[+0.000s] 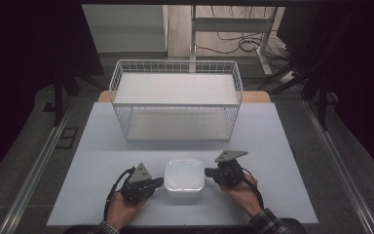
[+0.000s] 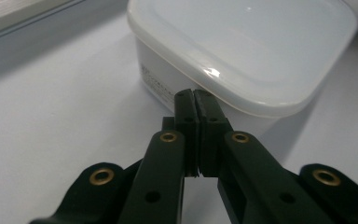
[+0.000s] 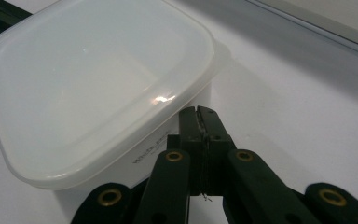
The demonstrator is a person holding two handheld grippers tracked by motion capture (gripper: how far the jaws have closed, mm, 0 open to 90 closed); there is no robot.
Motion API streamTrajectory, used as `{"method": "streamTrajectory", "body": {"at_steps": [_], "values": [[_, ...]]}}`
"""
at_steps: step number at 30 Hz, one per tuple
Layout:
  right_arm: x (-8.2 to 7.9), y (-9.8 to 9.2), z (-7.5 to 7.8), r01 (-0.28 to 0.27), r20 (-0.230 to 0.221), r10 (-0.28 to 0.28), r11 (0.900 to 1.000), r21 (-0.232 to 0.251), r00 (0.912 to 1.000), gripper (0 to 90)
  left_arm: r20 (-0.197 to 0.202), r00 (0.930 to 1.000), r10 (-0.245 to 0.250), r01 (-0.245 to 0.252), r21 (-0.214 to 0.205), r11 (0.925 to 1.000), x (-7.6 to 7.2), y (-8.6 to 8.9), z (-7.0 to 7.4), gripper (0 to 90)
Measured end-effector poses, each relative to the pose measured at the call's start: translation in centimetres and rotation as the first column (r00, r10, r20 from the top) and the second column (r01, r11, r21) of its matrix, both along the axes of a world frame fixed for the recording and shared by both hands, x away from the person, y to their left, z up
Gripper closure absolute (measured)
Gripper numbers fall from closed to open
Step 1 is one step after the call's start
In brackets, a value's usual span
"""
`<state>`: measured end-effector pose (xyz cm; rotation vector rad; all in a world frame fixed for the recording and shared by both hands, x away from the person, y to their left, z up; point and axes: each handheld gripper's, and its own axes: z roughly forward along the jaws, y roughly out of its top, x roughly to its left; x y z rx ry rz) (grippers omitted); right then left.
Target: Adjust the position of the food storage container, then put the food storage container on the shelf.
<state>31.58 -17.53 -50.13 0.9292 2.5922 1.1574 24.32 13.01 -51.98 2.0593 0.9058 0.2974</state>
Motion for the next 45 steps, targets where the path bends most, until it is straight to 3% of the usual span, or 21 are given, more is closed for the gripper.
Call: {"method": "streamTrajectory", "body": {"at_steps": [5,7,11,12,13,14,17,21,24,29,35,36,39,40,45], "values": [[-0.2,0.0,0.0,-0.007,0.015,0.007,0.9997,-0.022,0.9999,88.7,0.016,0.9994,0.032,-0.032,0.018,0.9993,0.0,0.6,0.2,82.0],[-0.4,-0.4,0.3,-0.003,0.040,0.004,0.9994,-0.034,0.9992,88.1,0.026,0.9988,0.041,-0.041,0.020,0.9989,0.0,0.9,0.3,74.2],[-1.0,-1.4,0.8,0.014,0.072,-0.012,0.9994,-0.033,0.9974,82.4,0.033,0.9967,0.074,-0.074,-0.006,0.9972,0.0,2.5,0.4,48.0],[-1.4,-2.1,0.9,0.018,0.089,-0.016,0.9996,-0.022,0.9959,69.9,0.024,0.9953,0.093,-0.093,0.009,0.9956,0.1,2.8,0.1,39.7],[-1.4,-2.1,0.9,0.018,0.089,-0.016,0.9996,-0.022,0.9959,69.9,0.024,0.9953,0.093,-0.093,0.009,0.9956,0.1,2.8,0.1,31.8],[-1.6,-2.7,0.9,0.033,0.087,-0.032,0.9994,-0.005,0.9957,45.2,0.021,0.9938,0.109,-0.109,0.019,0.9938,0.1,3.0,-0.2,23.7],[-1.6,-3.2,0.6,0.036,0.087,-0.036,0.9993,0.007,0.9956,21.2,0.024,0.9935,0.112,-0.112,0.017,0.9936,0.1,3.1,-0.3,8.0],[-1.5,-3.2,0.5,0.039,0.104,-0.040,0.9992,0.010,0.9938,6.1,0.045,0.9923,0.116,-0.114,-0.029,0.9930,0.1,3.3,-0.3,4.1],[-1.6,-3.0,0.3,0.023,0.110,-0.024,0.9997,0.007,0.9937,2.9,0.057,0.9925,0.108,-0.106,-0.042,0.9935,0.2,3.5,-0.5,2.6],[-1.7,-2.9,0.5,-0.003,0.115,0.002,1.0000,0.000,0.9934,2.5,0.069,0.9925,0.101,-0.099,-0.032,0.9946,0.2,3.4,-0.3,3.2],[-1.9,-2.7,0.9,-0.010,0.113,0.009,0.9999,0.012,0.9935,1.5,0.043,0.9957,0.082,-0.080,-0.043,0.9958,0.2,3.0,0.2,2.9],[-1.9,-2.6,1.2,-0.014,0.106,0.009,0.9990,0.042,0.9944,1.1,0.040,0.9962,0.077,-0.075,-0.050,0.9959,0.2,2.9,0.5,2.4],[-1.9,-2.5,1.5,-0.019,0.093,0.012,0.9973,0.070,0.9956,0.8,0.033,0.9972,0.067,-0.064,-0.077,0.9950,0.3,2.7,0.8,1.6],[-1.9,-2.2,1.8,-0.020,0.082,0.012,0.9959,0.089,0.9966,0.5,0.024,0.9986,0.048,-0.045,-0.105,0.9935,0.4,2.6,0.9,1.6],[-2.0,-1.7,2.2,-0.024,0.063,0.018,0.9945,0.102,0.9978,0.3,0.018,0.9996,0.023,-0.021,-0.106,0.9941,0.9,1.8,1.2,2.2]]}}
